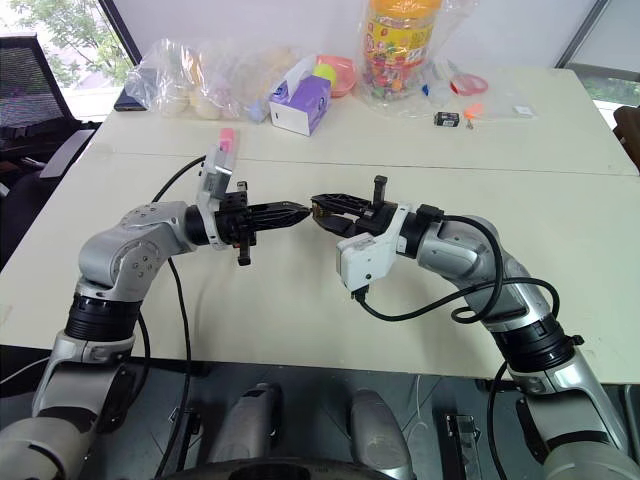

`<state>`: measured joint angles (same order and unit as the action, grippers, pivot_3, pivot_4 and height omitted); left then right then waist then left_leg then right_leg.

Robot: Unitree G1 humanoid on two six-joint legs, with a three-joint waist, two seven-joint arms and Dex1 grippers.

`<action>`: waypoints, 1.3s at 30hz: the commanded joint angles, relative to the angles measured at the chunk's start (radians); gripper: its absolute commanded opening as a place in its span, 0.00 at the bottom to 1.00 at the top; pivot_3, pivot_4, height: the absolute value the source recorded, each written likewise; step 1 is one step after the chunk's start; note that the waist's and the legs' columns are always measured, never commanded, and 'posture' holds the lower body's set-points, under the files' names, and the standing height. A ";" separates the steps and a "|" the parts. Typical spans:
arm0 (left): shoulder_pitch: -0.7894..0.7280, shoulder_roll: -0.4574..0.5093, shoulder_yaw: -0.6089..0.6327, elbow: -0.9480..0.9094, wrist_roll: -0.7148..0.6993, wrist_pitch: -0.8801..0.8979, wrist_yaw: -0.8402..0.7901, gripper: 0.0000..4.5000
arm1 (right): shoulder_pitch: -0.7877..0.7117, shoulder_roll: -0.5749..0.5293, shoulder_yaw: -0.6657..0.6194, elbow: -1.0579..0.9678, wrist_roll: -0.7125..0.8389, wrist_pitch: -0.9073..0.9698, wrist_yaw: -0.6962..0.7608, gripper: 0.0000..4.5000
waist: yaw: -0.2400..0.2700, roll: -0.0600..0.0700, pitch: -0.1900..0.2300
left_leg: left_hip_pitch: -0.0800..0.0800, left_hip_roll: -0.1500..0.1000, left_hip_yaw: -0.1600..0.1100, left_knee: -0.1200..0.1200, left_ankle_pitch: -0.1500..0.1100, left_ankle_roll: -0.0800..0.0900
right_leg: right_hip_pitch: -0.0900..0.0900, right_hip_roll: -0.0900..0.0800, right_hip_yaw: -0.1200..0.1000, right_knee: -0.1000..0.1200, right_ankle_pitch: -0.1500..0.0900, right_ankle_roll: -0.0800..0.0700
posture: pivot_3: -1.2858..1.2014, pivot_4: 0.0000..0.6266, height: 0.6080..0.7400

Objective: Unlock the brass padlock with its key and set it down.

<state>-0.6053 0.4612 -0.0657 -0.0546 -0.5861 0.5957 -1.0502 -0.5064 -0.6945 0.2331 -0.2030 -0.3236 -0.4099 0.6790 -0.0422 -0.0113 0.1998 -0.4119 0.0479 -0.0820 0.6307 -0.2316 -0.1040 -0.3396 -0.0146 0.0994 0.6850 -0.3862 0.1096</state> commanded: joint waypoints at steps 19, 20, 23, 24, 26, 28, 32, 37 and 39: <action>0.023 0.008 -0.081 0.034 0.401 -0.745 0.012 0.01 | 0.004 -0.014 -0.023 -0.027 0.060 -0.023 0.057 0.16 | 0.000 0.000 0.000 | 0.000 0.000 0.000 0.000 0.000 0.000 | 0.000 0.000 0.000 0.000 0.000 0.000 | 0.52 0.24 1.00; 0.024 0.005 -0.078 0.031 0.399 -0.752 0.015 0.01 | 0.004 -0.014 -0.023 -0.026 0.060 -0.023 0.058 0.16 | 0.000 0.000 0.000 | 0.000 0.000 0.000 0.000 0.000 0.000 | 0.000 0.000 0.000 0.000 0.000 0.000 | 0.52 0.24 1.00; 0.027 -0.004 -0.073 0.022 0.395 -0.767 0.025 0.01 | 0.003 -0.015 -0.022 -0.022 0.059 -0.027 0.059 0.16 | 0.000 0.000 0.000 | 0.000 0.000 0.000 0.000 0.000 0.000 | 0.000 0.000 0.000 0.000 0.000 0.000 | 0.52 0.24 1.00; 0.027 -0.007 -0.072 0.018 0.393 -0.771 0.029 0.01 | 0.003 -0.016 -0.023 -0.020 0.060 -0.027 0.059 0.16 | 0.001 0.000 0.000 | 0.000 0.000 0.000 0.000 0.000 0.000 | 0.000 0.000 0.000 0.000 0.000 0.000 | 0.52 0.24 1.00; 0.028 -0.008 -0.074 0.011 0.392 -0.779 0.032 0.01 | 0.002 -0.017 -0.022 -0.018 0.059 -0.029 0.060 0.16 | 0.000 0.000 0.000 | 0.000 0.000 0.000 0.000 0.000 0.000 | 0.000 0.000 0.000 0.000 0.000 0.000 | 0.52 0.24 1.00; 0.030 -0.011 -0.073 0.003 0.383 -0.764 0.038 0.01 | 0.002 -0.017 -0.023 -0.017 0.059 -0.030 0.061 0.16 | 0.000 0.000 0.000 | 0.000 0.000 0.000 0.000 0.000 0.000 | 0.000 0.000 0.000 0.000 0.000 0.000 | 0.52 0.24 1.00; 0.047 0.010 -0.079 -0.012 0.351 -0.638 0.022 0.01 | 0.000 -0.016 -0.023 -0.012 0.060 -0.031 0.064 0.16 | 0.000 0.000 0.000 | 0.000 0.000 0.000 0.000 0.000 0.000 | 0.000 0.000 0.000 0.000 0.000 0.000 | 0.52 0.24 1.00; 0.115 0.106 -0.031 -0.166 -0.031 -0.011 -0.032 0.01 | -0.009 -0.011 -0.018 -0.003 0.061 -0.035 0.066 0.16 | -0.006 0.000 0.000 | 0.001 0.000 0.000 -0.001 0.000 0.000 | 0.000 0.000 0.000 0.001 0.000 0.000 | 0.52 0.24 1.00; 0.115 0.110 0.043 -0.178 -0.233 0.183 -0.010 0.01 | -0.014 -0.009 -0.017 0.001 0.062 -0.036 0.067 0.16 | -0.004 0.000 0.000 | 0.001 0.001 0.000 -0.001 0.000 0.000 | 0.000 0.001 0.000 0.001 0.000 0.000 | 0.52 0.24 1.00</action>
<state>-0.4758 0.5683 -0.0892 -0.1782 -0.6590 0.6431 -1.0653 -0.5038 -0.7058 0.2295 -0.1878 -0.2786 -0.4300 0.7521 -0.0466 -0.0111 0.1999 -0.4109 0.0488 -0.0824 0.6299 -0.2317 -0.1038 -0.3396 -0.0139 0.0995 0.6862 -0.3864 0.1094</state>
